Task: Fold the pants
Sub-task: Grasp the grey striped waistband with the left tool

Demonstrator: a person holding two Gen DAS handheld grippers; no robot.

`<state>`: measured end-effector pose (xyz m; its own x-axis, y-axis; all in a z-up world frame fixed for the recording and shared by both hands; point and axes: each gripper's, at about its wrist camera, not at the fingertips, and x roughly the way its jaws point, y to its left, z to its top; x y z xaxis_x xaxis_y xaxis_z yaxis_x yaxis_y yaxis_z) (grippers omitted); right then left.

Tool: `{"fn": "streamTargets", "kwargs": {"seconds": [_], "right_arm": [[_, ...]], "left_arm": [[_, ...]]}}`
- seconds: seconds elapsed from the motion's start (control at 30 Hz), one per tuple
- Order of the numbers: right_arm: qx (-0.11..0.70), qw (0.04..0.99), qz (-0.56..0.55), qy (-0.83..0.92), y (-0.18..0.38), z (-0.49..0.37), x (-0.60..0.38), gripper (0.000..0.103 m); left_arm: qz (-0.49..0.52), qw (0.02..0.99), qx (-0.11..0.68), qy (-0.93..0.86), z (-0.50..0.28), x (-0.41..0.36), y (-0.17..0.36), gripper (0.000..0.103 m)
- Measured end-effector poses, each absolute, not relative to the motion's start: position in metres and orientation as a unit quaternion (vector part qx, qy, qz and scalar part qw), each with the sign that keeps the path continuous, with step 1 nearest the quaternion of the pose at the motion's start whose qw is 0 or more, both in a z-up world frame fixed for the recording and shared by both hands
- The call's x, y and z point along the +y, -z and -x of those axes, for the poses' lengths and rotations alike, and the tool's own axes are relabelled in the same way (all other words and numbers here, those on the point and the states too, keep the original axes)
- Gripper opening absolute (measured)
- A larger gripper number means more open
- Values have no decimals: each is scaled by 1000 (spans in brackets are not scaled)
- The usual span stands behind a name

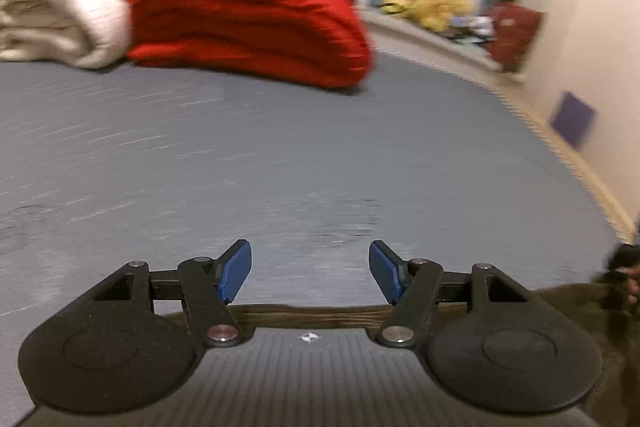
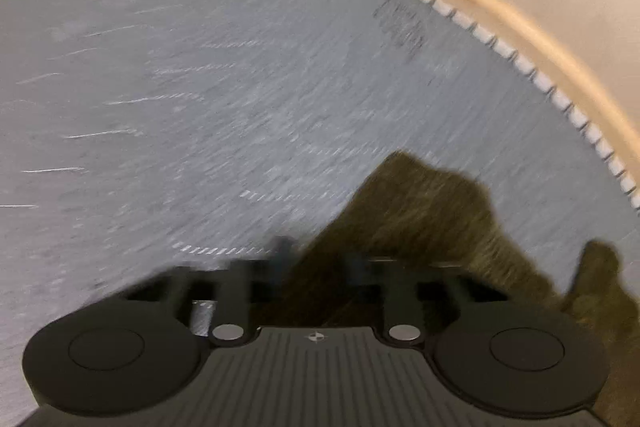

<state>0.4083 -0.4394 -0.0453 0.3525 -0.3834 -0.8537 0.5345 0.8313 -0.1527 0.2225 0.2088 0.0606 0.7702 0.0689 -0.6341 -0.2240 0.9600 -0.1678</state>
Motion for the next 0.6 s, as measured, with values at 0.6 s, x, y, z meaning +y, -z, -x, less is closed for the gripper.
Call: {"fn": "streamTargets", "kwargs": {"seconds": [0.6], "right_arm": [[364, 888, -160, 232, 26, -454, -474, 32]], "left_arm": [[137, 908, 342, -200, -207, 267, -50, 78]]}}
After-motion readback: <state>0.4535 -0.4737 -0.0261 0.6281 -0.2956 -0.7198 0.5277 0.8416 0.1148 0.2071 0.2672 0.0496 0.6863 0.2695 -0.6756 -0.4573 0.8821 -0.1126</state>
